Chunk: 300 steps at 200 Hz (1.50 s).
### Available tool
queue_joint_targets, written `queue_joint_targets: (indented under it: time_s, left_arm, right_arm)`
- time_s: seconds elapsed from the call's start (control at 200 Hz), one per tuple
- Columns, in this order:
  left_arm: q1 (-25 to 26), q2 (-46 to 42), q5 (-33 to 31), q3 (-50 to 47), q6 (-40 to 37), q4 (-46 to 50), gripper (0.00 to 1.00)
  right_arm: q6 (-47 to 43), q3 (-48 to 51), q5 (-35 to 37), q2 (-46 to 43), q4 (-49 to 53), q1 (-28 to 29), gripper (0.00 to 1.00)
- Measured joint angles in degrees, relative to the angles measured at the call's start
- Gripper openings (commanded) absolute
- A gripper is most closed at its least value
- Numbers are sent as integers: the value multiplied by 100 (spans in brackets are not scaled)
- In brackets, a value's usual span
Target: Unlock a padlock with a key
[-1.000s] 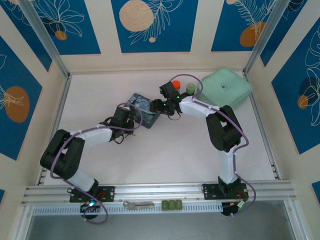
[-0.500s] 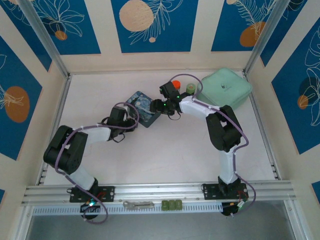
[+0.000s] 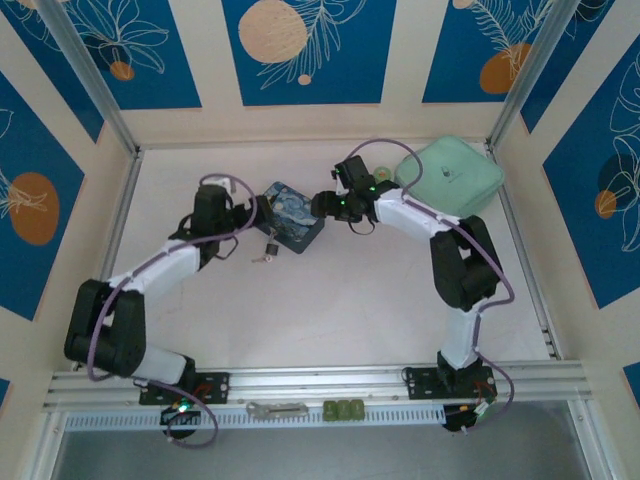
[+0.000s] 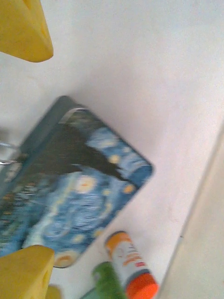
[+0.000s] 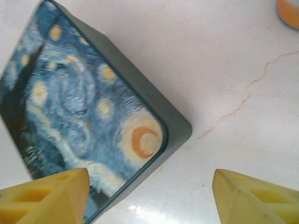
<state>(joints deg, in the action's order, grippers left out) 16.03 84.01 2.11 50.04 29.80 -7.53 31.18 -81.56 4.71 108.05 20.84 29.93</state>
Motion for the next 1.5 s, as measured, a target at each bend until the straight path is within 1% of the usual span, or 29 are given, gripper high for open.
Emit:
queue_joint_targets:
  time_s: [0.135,0.235,0.32,0.435,0.6,0.695,0.76,0.855,0.975,1.04,1.165,1.285,1.435,1.5]
  left_arm:
    - [-286,1126,404,977,-44,-232,100]
    - [-369,1902,695,1537,-72,-306,100]
    - [-380,2304,938,1716,-17,-319,100]
    - [-374,2520,1244,1690,157,-363,100]
    - [-289,2361,1486,1145,595,-678,100]
    - [-127,2087,1467,684,903,-807,100]
    - [129,1836,1397,398,1145,-861,100]
    - [656,1471,1244,46,1488,-970,100]
    - [1255,1126,1093,-267,1904,-1141,100]
    - [1423,1016,1021,-348,2076,-1182,100]
    - [1412,793,765,-476,2203,-1182,100]
    - [1261,603,520,-501,2199,-1130,100]
    - [1021,522,413,-501,2181,-1134,100]
    - [966,481,374,-590,2181,-1161,100]
  right_arm:
    - [-90,426,2,-522,17,129,71]
    - [-103,715,33,-776,118,317,71]
    - [-98,916,70,-905,240,472,71]
    - [-79,1143,114,-1027,385,586,71]
    - [-79,1193,234,-1113,579,568,71]
    - [-79,1193,291,-1152,627,577,71]
    - [-76,1193,345,-1180,671,612,71]
    - [-46,1187,501,-1204,776,765,71]
    - [120,1180,866,-1204,944,1126,71]
    - [284,1182,1040,-1204,1036,1303,71]
    - [782,1182,1185,-1204,1075,1513,70]
    - [1333,1182,1259,-1123,1010,1572,69]
    - [1746,1182,1344,-872,874,1604,69]
    - [1996,909,1486,-601,992,1648,71]
